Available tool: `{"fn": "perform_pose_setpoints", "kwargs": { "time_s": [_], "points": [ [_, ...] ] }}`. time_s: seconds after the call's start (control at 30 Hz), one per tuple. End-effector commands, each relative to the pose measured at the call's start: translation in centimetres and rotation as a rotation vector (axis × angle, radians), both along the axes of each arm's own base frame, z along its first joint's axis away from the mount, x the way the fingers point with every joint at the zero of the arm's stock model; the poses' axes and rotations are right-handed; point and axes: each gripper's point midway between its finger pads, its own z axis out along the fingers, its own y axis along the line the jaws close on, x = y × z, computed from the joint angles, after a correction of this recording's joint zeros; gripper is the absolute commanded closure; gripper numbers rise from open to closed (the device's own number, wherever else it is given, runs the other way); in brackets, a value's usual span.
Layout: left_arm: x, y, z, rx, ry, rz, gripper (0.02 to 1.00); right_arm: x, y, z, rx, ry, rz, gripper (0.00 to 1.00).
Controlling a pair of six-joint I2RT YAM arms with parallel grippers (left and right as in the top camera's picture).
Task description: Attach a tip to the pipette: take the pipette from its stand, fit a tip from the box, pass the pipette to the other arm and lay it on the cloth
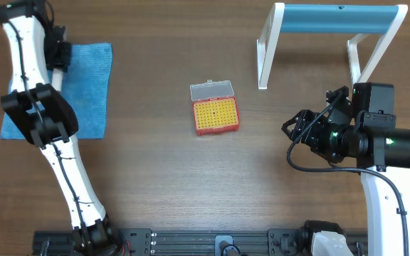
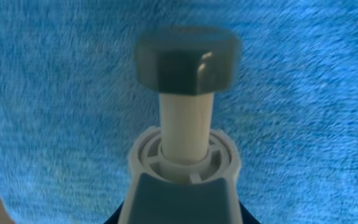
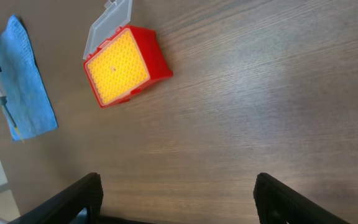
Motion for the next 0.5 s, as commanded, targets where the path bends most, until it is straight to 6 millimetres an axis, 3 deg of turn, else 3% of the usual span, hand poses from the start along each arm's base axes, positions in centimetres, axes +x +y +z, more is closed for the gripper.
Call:
{"fn": "perform_pose_setpoints", "kwargs": {
  "time_s": [0.03, 0.2, 0.5],
  "points": [
    [0.3, 2.0, 1.5, 0.05, -0.035, -0.027, 0.991, 0.2, -0.2, 0.2, -0.002, 0.002, -0.031, 0.207],
    [-0.2, 2.5, 0.2, 0.013, -0.021, -0.013, 0.991, 0.2, -0.2, 0.2, 0.004, 0.008, -0.044, 0.205],
    [0.1, 1.5, -2.3, -0.073, -0.015, -0.015, 0.991, 0.5, -0.3, 0.4, 0.014, 0.005, -0.069, 0.202]
  ]
}}
